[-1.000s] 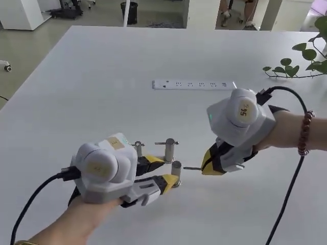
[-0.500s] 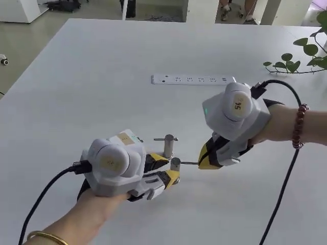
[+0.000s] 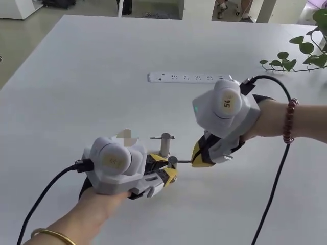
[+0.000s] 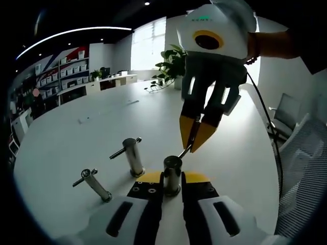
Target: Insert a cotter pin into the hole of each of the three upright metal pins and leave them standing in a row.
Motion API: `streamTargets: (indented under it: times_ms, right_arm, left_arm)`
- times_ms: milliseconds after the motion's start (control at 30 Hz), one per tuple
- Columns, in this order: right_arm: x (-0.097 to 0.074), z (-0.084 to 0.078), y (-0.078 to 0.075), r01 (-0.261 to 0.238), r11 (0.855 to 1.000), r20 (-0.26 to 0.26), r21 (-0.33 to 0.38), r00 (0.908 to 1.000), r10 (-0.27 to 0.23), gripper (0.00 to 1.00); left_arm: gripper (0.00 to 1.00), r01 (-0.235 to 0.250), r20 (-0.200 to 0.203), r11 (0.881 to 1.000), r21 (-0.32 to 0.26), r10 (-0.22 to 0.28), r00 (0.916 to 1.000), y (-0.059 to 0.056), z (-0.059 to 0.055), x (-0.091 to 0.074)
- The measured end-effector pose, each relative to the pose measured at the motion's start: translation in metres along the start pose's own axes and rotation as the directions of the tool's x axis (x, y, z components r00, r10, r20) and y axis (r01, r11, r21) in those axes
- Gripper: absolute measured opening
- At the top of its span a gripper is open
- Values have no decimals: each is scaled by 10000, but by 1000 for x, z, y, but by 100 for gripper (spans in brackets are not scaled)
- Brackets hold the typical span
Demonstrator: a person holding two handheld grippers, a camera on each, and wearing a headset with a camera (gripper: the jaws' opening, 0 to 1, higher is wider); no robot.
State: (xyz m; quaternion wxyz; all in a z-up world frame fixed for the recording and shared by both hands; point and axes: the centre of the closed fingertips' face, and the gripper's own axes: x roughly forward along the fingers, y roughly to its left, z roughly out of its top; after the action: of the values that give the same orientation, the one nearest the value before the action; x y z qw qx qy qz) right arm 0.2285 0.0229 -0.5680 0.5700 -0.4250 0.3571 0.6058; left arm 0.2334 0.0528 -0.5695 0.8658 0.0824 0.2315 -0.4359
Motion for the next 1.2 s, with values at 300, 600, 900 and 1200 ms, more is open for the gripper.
streamTargets:
  times_ms: [300,600,900,1200]
  right_arm:
    - [1,7,-1,16,10000,-148,-58,9999,-17,0]
    - [2,11,-1,-64,9996,-176,275,9998,69,0]
    - [5,14,1,-26,9960,-228,890,9997,47,0]
    - [7,19,0,121,9934,-80,1139,9999,-112,0]
  left_arm:
    - [12,-74,-38,9997,-240,73,10000,0,-4,2]
    - [12,-85,70,9979,-647,90,9999,0,-5,4]
    - [12,-293,133,9939,-1062,309,9994,0,-9,3]
    - [12,-407,208,9880,-1488,442,9988,1,-15,4]
